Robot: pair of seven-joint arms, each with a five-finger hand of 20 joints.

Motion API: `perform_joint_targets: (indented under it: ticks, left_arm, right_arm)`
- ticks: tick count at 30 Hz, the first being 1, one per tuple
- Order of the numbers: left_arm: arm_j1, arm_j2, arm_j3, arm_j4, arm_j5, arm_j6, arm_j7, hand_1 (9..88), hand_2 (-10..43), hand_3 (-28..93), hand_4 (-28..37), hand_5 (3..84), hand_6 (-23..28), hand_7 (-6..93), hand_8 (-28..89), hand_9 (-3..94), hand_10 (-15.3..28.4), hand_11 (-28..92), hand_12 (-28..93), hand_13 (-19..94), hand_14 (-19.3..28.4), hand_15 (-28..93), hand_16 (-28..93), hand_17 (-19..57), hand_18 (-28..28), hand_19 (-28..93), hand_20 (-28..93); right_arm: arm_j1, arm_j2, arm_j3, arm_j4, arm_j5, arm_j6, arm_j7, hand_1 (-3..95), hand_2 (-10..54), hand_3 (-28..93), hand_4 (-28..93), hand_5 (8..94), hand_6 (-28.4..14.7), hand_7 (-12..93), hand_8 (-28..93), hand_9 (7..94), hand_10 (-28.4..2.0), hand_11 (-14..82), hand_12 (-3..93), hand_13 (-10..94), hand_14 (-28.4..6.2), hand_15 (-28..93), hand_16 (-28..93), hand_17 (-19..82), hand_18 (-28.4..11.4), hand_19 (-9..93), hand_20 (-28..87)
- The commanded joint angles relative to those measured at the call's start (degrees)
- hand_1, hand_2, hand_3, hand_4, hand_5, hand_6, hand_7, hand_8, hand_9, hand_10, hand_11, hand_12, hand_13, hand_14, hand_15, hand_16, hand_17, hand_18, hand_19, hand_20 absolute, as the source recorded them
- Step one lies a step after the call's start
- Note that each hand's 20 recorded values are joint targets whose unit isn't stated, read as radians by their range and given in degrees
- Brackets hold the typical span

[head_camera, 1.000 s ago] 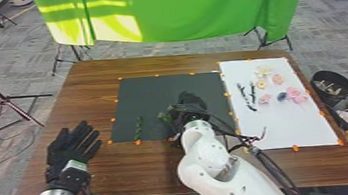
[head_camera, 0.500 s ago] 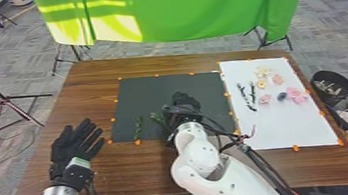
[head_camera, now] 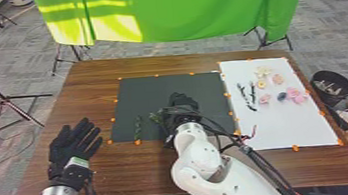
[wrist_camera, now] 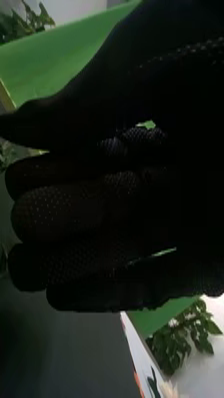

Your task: Arrange flowers

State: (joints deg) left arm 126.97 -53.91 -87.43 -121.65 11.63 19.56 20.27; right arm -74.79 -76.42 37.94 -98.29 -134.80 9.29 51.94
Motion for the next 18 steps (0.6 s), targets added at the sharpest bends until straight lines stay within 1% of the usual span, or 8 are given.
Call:
perform_joint_targets:
  ticks: [1, 5, 6, 9, 11, 13, 14, 18]
  left_arm:
    - [0.1, -0.69, 0.1, 0.12, -0.28, 0.16, 0.09, 26.8, 16.6, 72, -28.3, 44.1, 11.0, 15.2, -8, 31.8, 16.6, 27, 10, 21, 16.7, 40, -8, -7.9, 14.6, 38, 9]
    - [1.0, -0.72, -0.2, -0.11, -0.55, 0.29, 0.67, 26.7, 16.6, 72, -28.3, 44.0, 11.1, 15.2, -8, 31.8, 16.6, 27, 10, 21, 16.7, 40, -9, -8.0, 14.7, 38, 10]
    - [1.1, -0.83, -0.36, -0.13, -0.53, 0.19, 0.45, 26.7, 16.6, 72, -28.3, 44.0, 11.1, 15.2, -8, 31.8, 16.6, 27, 10, 21, 16.7, 40, -9, -8.0, 14.7, 38, 10]
    - [1.4, -1.41, -0.44, -0.1, -0.55, -0.27, 0.88, 26.8, 16.6, 72, -28.3, 44.0, 11.1, 15.2, -8, 31.8, 16.6, 27, 10, 21, 16.8, 40, -9, -8.0, 14.7, 38, 9]
    - [1.6, -1.35, -0.59, -0.18, -0.65, -0.18, 0.95, 26.7, 16.6, 72, -28.3, 44.0, 11.1, 15.3, -8, 31.8, 16.6, 27, 10, 21, 16.8, 40, -9, -7.9, 14.7, 38, 9]
    - [2.2, -1.33, -0.8, -0.33, -0.82, -0.35, 1.68, 26.8, 16.6, 72, -28.3, 43.9, 11.1, 15.3, -8, 31.8, 16.6, 27, 10, 21, 16.8, 40, -9, -7.9, 14.7, 38, 9]
    - [2.5, -1.48, -1.04, -0.4, -0.65, -0.32, 1.53, 26.8, 16.6, 72, -28.3, 43.9, 11.1, 15.3, -8, 31.8, 16.6, 27, 10, 21, 16.8, 40, -9, -7.9, 14.6, 38, 9]
    - [3.3, -1.99, -1.18, -0.66, -1.17, -0.5, 2.38, 26.7, 16.6, 72, -28.3, 43.9, 11.1, 15.3, -8, 31.8, 16.7, 27, 10, 21, 16.8, 40, -9, -7.9, 14.7, 38, 9]
  right_arm:
    - [-0.3, 0.6, -0.3, -1.0, -1.6, -0.6, -0.7, 43.7, -9.5, 76, -22, 78.5, -5.7, 26, 11, 86.6, -15.9, 31.0, 22.1, 70, -15.7, 42, 18, 22, -27.6, 73, 18]
    - [-0.1, 1.2, -0.1, -1.6, -1.7, -0.9, -0.7, 39.9, -9.5, 78, -22, 76.4, -6.1, 22, 7, 85.0, -16.4, 30.9, 21.4, 68, -16.3, 42, 17, 21, -27.8, 73, 18]
    - [-0.2, 1.4, 0.1, -1.8, -1.9, -1.1, -0.8, 39.2, -9.5, 79, -22, 75.9, -6.2, 22, 6, 84.7, -16.5, 30.8, 21.2, 68, -16.3, 42, 17, 21, -27.9, 73, 18]
    - [-0.5, 2.2, 1.5, -3.2, -0.3, -2.3, -1.4, 36.1, -9.5, 81, -21, 74.1, -6.5, 19, -9, 83.9, -16.9, 30.0, 20.6, 68, -16.7, 41, 16, 21, -27.9, 72, 18]
    - [-0.7, 2.8, 2.5, -4.0, -0.6, -2.5, -1.6, 35.1, -9.5, 81, -21, 72.2, -7.4, 15, -10, 83.6, -17.2, 29.0, 20.2, 67, -16.8, 40, 16, 21, -27.9, 72, 18]
    - [-0.4, 3.5, 3.1, -4.7, -1.0, -1.2, -2.0, 33.6, -9.5, 80, -21, 70.2, -8.0, 13, -10, 82.9, -17.8, 27.9, 19.8, 66, -17.2, 39, 15, 20, -27.9, 72, 18]
    - [-0.4, 3.9, 3.7, -5.3, -0.7, -1.3, -2.1, 32.7, -9.5, 80, -22, 69.6, -8.2, 13, -10, 82.9, -17.8, 27.6, 19.8, 66, -17.2, 39, 15, 20, -28.0, 71, 18]
    - [0.1, 5.3, 7.1, -7.0, 0.1, -1.7, -2.2, 28.3, -9.5, 77, -25, 65.5, -8.6, 12, -10, 81.0, -17.8, 27.2, 19.7, 64, -17.5, 39, 15, 20, -28.2, 72, 19]
